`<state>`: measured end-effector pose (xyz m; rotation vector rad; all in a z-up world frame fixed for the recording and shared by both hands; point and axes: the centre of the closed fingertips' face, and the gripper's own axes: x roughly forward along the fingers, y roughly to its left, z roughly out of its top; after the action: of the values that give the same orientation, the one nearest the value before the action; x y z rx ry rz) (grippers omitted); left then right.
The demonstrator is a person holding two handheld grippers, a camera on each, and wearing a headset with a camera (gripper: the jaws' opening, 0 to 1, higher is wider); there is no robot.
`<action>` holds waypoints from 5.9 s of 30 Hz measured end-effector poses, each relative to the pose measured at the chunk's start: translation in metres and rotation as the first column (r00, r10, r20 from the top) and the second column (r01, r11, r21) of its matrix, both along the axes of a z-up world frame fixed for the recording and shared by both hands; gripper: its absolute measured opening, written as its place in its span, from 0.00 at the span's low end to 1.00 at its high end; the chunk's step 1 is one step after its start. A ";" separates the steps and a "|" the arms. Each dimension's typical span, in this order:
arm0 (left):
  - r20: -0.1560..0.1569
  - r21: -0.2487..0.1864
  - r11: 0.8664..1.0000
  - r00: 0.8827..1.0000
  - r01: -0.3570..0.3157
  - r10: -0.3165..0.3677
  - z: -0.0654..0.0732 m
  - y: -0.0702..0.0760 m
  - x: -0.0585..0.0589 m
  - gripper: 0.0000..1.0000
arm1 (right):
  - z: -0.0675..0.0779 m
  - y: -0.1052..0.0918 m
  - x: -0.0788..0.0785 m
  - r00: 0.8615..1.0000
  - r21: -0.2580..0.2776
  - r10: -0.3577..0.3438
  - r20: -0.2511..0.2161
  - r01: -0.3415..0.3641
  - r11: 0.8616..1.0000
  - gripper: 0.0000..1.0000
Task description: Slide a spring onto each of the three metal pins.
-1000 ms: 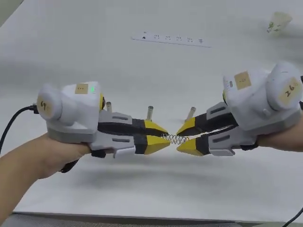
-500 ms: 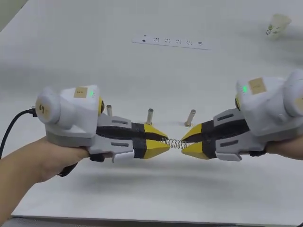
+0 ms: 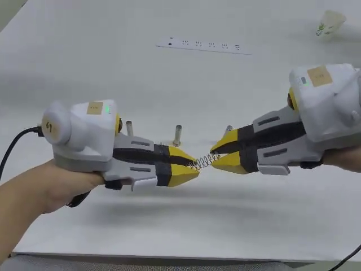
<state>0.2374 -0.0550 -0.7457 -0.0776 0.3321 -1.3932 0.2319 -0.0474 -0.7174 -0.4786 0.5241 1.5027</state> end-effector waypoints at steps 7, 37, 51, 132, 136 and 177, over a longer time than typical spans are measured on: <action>0.006 0.008 1.000 1.000 0.017 -0.017 -0.001 -0.006 -0.003 0.02 | 0.010 0.018 -0.004 1.000 0.055 0.017 0.010 -0.018 0.998 0.07; 0.019 0.033 0.999 1.000 -0.003 0.002 0.002 0.009 -0.004 0.02 | 0.010 0.032 -0.005 0.979 0.036 0.074 0.191 -0.082 0.996 0.07; 0.005 0.026 0.999 1.000 -0.019 0.018 0.006 0.010 -0.003 0.09 | 0.013 0.034 -0.001 0.970 0.010 0.087 0.229 -0.091 0.996 0.07; 0.085 0.166 0.905 0.920 -0.391 0.381 -0.012 0.138 0.038 0.98 | 0.000 -0.042 0.087 0.933 -0.065 -0.173 0.316 0.204 0.977 0.07; 0.079 0.166 0.905 0.920 -0.392 0.384 -0.012 0.140 0.037 0.98 | -0.004 -0.047 0.094 0.930 -0.062 -0.204 0.305 0.233 0.970 0.07; 0.073 0.143 0.890 0.902 -0.432 0.426 -0.008 0.149 0.040 0.98 | -0.026 -0.055 0.127 0.912 -0.057 -0.308 0.272 0.334 0.941 0.07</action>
<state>0.2771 0.0944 -0.7535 0.0068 0.3654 -0.9230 0.3586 -0.1021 -0.7433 -0.6274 0.4495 1.0806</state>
